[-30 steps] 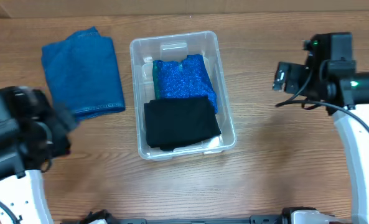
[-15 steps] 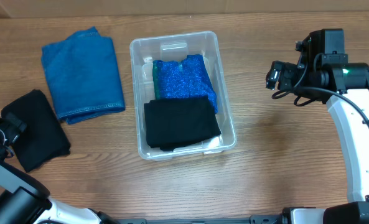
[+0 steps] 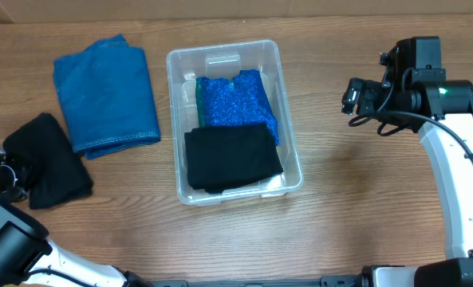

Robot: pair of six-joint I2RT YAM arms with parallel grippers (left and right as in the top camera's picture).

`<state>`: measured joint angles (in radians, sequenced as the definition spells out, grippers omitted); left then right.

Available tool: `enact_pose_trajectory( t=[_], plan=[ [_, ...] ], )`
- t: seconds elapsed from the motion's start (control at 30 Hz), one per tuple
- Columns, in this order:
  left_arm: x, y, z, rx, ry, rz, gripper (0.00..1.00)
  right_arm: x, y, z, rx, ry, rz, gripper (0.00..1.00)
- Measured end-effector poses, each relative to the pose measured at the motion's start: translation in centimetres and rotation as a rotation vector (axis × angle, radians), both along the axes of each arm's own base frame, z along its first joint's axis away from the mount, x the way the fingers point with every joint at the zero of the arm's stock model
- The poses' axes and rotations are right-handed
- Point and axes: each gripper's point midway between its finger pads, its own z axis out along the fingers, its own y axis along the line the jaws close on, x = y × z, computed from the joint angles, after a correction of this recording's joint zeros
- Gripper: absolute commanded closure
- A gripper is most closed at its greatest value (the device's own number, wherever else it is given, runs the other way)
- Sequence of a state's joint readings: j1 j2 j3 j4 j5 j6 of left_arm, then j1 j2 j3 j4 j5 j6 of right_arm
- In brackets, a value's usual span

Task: Pack container
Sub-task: 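Grasp the black cloth on the left with the left gripper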

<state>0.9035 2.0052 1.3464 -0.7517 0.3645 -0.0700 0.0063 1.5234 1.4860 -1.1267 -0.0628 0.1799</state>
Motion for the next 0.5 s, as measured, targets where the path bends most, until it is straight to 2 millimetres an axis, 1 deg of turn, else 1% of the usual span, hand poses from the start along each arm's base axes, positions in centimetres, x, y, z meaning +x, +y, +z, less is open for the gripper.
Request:
enact_pose_trajectory(
  t=[0.03,0.07,0.17,0.23,0.27,0.3,0.37,0.4,0.43,0.47,0.5],
  plan=[
    [0.2,-0.4,0.2,-0.027,-0.019,-0.001,0.96,0.0,0.0,0.0,0.000,0.000,0.000,0.00],
    [0.6,-1.5,0.2,-0.086,-0.049,-0.006,0.96,0.0,0.0,0.0,0.000,0.000,0.000,0.00],
    [1.1,-3.0,0.8,-0.175,-0.098,-0.013,0.96,0.0,0.0,0.0,0.000,0.000,0.000,0.00],
    [1.7,-4.2,1.8,-0.240,-0.156,-0.020,0.96,0.0,0.0,0.0,0.000,0.000,0.000,0.00],
    [1.9,-4.6,2.7,-0.254,-0.182,-0.019,0.96,0.0,0.0,0.0,0.000,0.001,0.000,0.00],
    [2.0,-5.0,4.3,-0.254,-0.211,-0.016,0.96,0.0,0.0,0.0,0.000,0.001,-0.001,0.00],
    [2.7,-6.1,9.8,-0.191,-0.303,-0.039,0.96,0.0,0.0,0.0,0.001,0.000,-0.001,0.00],
    [3.1,-7.7,15.1,-0.111,-0.401,-0.088,0.96,0.0,0.0,0.0,0.000,0.001,0.000,0.00],
    [3.3,-9.1,17.8,-0.071,-0.451,-0.120,0.96,0.0,0.0,0.0,0.001,0.000,0.000,0.00],
    [3.4,-12.2,21.7,-0.018,-0.528,-0.201,0.96,0.0,0.0,0.0,0.000,0.002,0.000,0.00],
    [3.7,-15.1,24.3,0.020,-0.588,-0.284,0.96,0.0,0.0,0.0,0.000,0.002,0.000,0.00]
  ],
)
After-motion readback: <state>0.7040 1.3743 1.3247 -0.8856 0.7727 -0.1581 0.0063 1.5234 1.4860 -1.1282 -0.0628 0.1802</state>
